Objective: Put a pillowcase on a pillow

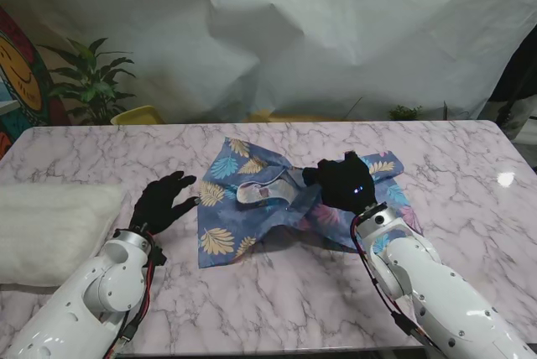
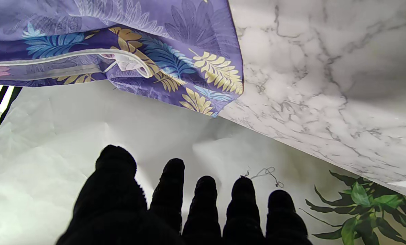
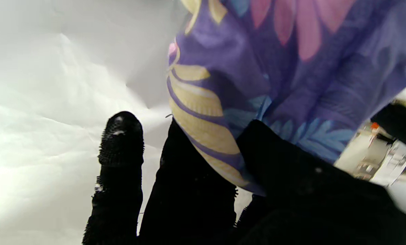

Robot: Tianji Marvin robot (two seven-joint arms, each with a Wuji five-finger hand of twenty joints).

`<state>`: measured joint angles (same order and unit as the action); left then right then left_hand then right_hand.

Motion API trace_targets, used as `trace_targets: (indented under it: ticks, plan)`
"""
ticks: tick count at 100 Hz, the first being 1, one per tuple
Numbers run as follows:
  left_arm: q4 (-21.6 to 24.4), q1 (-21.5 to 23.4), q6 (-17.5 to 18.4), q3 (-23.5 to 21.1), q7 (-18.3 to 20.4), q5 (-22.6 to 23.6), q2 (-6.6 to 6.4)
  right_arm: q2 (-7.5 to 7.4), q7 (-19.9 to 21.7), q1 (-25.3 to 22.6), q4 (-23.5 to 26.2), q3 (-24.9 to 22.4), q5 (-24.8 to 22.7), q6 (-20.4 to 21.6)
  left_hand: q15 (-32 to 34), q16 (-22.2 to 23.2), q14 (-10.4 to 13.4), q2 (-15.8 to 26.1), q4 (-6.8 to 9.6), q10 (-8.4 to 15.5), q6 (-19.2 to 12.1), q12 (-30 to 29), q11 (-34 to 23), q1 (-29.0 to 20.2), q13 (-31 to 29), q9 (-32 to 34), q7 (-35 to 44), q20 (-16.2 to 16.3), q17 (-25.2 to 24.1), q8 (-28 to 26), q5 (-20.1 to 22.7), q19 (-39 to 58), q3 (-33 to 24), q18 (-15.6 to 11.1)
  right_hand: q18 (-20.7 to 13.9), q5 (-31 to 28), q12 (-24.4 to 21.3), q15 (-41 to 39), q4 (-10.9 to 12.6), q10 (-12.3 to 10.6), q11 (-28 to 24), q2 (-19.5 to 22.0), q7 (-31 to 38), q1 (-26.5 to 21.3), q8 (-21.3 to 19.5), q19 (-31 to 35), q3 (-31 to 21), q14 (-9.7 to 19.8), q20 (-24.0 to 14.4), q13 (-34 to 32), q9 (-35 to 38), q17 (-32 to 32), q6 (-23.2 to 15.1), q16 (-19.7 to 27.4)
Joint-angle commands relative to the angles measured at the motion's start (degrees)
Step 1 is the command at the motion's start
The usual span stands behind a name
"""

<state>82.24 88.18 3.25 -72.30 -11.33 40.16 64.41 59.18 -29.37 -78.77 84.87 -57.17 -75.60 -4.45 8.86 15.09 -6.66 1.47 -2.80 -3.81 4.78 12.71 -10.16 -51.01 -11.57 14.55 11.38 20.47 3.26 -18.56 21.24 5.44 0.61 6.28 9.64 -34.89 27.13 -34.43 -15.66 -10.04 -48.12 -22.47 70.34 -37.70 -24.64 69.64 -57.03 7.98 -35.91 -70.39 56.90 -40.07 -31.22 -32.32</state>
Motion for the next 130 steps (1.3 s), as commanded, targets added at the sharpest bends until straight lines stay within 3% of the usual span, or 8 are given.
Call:
trace_targets:
  ticks: [1, 14, 31, 51, 75, 90, 114, 130]
  plan:
    - [0.2, -0.5, 0.0, -0.3, 1.4, -0.2, -0.27, 1.33, -1.1, -0.3, -0.7, 0.3, 0.6, -0.5, 0.0, 0.6, 0.5, 2.4, 1.56, 0.4, -0.3, 0.6, 0.1, -0.8, -1.0, 0.5, 0.4, 0.6, 0.0, -0.4, 2.0, 0.7, 0.7, 0.5, 2.6, 1.2, -0.8, 1.3, 1.0, 0.1, -0.4, 4.4, 3.2, -2.7, -3.7, 0.5, 2.9, -1.6, 1.5, -4.1, 3.2, -1.7, -5.4, 0.7]
    - [1.5, -0.2, 0.4, -1.7, 3.7, 0.8, -0.82, 2.64, -5.0, -1.1, -1.4, -0.2, 4.6, -0.2, 0.0, 0.6, 0.6, 2.4, 1.54, 0.4, -0.4, 0.6, 0.0, -0.8, -1.0, 0.5, 0.4, 0.6, 0.0, -0.4, 2.0, 0.7, 0.8, 0.5, 1.9, 1.0, 1.3, -6.8, 1.9, 1.3, -5.1, 3.6, 3.7, -4.8, -3.2, 2.7, 3.2, 0.4, 1.7, -5.5, 2.4, -5.2, -2.7, -3.8]
    - [4.9, 1.4, 0.5, -5.5, 7.7, 3.3, -1.77, 3.56, -7.7, -2.8, -1.0, -1.8, 7.7, 2.3, 0.0, 0.6, 0.7, 2.4, 1.54, 0.5, -0.4, 0.6, 0.0, -0.8, -0.9, 0.5, 0.4, 0.6, 0.0, -0.3, 1.9, 0.7, 0.8, 0.4, 0.3, 1.0, 4.1, -21.3, 1.8, 2.8, -8.0, -2.7, 5.0, -6.0, -0.3, 3.6, 0.2, 2.9, 1.2, -5.5, 1.5, -7.4, -0.2, -11.2]
    - [8.3, 3.7, 1.0, -11.3, 13.8, 6.1, -2.97, 3.84, -8.3, -4.0, 0.1, -2.9, 8.3, 2.3, -0.1, 0.5, 0.8, 2.0, 1.51, 0.6, -0.4, 0.6, 0.0, -0.8, -0.3, 0.0, 0.2, 0.5, -0.2, -0.2, 1.3, 0.6, 0.8, 0.2, -1.5, 0.1, 5.0, -26.8, 0.8, 3.5, -8.2, -6.1, 5.7, -5.8, 0.9, 3.8, -2.7, 4.7, 1.4, -5.4, 0.9, -8.3, -0.2, -15.7]
    - [10.9, 7.0, 3.3, -18.4, 21.9, 10.1, -4.52, 4.09, -8.8, -4.0, -0.3, -3.0, 9.1, 2.3, -1.0, 0.1, 0.7, -1.2, 1.37, 0.8, 0.1, 0.3, 0.7, 1.2, 3.8, -2.7, -1.3, 0.1, -2.2, 0.3, -1.7, -0.3, 1.4, -0.9, -2.4, -0.5, 5.0, -27.8, 0.7, 3.6, -8.1, -6.3, 5.8, -5.7, 0.9, 4.2, -3.0, 5.4, 1.2, -5.5, 1.1, -8.8, -0.3, -16.6]
    - [11.1, 9.0, 5.2, -22.4, 26.8, 12.5, -5.44, 4.03, -8.4, -4.2, 0.1, -3.2, 9.0, 2.5, -2.1, -0.7, 0.6, -3.2, 1.28, 0.9, 0.8, -0.7, 3.2, 6.7, 7.7, -5.3, -4.3, -0.2, -4.3, 1.4, -6.3, -1.1, 1.4, -2.1, -2.5, -0.6, 5.0, -27.7, 0.6, 3.4, -8.0, -6.3, 5.9, -5.6, 0.9, 4.2, -3.1, 5.5, 1.2, -5.5, 1.1, -8.8, -0.5, -16.7]
    - [10.3, 11.6, 6.1, -25.7, 30.1, 16.0, -6.15, 3.96, -6.9, -3.7, -0.6, -2.8, 9.5, 2.8, -6.7, -1.7, 0.5, -7.1, 0.38, 0.9, 1.4, -1.2, 9.3, 13.6, 9.8, -8.4, -6.8, -0.6, -6.2, 2.3, -9.6, -2.0, 1.5, -2.8, -2.7, -0.7, 5.2, -27.7, 0.6, 3.3, -8.0, -6.1, 5.9, -5.4, 0.7, 4.1, -3.2, 5.6, 1.2, -5.5, 1.1, -8.7, -0.6, -16.8]
    - [8.9, 11.5, 5.9, -25.7, 31.7, 19.5, -6.60, 4.00, -6.3, -3.6, -1.0, -2.7, 10.1, 3.0, -9.8, -7.8, -0.7, -9.8, -0.26, -1.1, 2.6, -9.7, 12.1, 14.2, 10.7, -9.6, -13.0, -7.2, -5.6, 7.5, -13.6, -5.4, 1.1, -2.1, -2.8, -0.7, 5.3, -27.5, 0.5, 3.2, -7.9, -6.0, 5.9, -5.4, 0.7, 4.1, -3.2, 5.6, 1.2, -5.5, 1.0, -8.6, -0.7, -16.8]
